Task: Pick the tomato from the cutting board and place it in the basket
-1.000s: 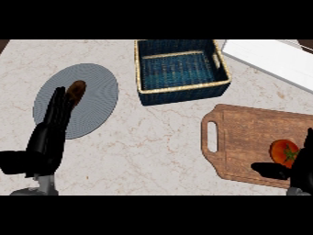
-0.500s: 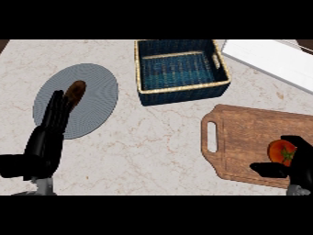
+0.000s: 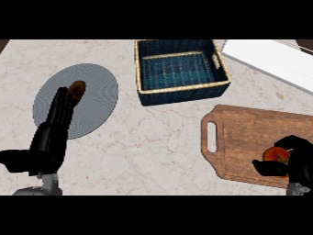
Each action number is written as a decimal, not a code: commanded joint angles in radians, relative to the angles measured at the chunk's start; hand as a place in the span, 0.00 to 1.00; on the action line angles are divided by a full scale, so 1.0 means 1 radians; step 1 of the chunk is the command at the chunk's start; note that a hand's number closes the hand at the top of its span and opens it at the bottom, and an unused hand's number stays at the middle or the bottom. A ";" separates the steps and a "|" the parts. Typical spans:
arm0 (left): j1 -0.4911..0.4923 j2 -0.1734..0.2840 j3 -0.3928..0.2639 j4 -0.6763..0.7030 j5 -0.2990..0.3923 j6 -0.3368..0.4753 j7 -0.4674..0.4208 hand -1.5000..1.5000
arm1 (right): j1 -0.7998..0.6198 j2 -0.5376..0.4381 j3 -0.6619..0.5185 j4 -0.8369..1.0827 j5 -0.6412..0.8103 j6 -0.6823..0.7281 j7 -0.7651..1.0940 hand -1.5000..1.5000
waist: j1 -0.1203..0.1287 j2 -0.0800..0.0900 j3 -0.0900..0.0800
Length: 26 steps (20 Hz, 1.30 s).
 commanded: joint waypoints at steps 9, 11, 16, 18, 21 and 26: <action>-0.097 -0.024 -0.083 0.015 -0.014 -0.044 0.030 0.50 | -0.342 0.122 0.659 0.239 0.098 0.233 -0.098 1.00 | 0.183 0.035 0.007; -0.070 -0.029 -0.091 0.028 -0.018 -0.045 0.016 0.50 | -0.440 0.122 0.737 0.270 0.058 0.181 -0.046 1.00 | 0.172 0.028 0.007; -0.077 -0.033 -0.065 0.051 -0.010 -0.033 0.014 0.50 | -0.602 0.123 0.854 0.272 -0.171 -0.003 0.057 1.00 | 0.130 0.021 0.007; -0.067 -0.017 -0.065 0.034 -0.016 -0.036 0.030 0.50 | -0.641 0.123 0.890 0.231 -0.222 -0.100 0.097 1.00 | 0.126 0.015 0.007; -0.061 -0.002 -0.025 0.068 0.002 -0.047 -0.016 0.50 | -0.736 0.123 0.918 0.155 -0.299 -0.201 0.153 1.00 | 0.103 0.012 0.005; -0.058 -0.020 -0.029 0.067 -0.013 -0.020 -0.005 0.50 | -0.948 0.123 0.961 0.034 -0.360 -0.282 0.341 1.00 | 0.068 0.001 0.004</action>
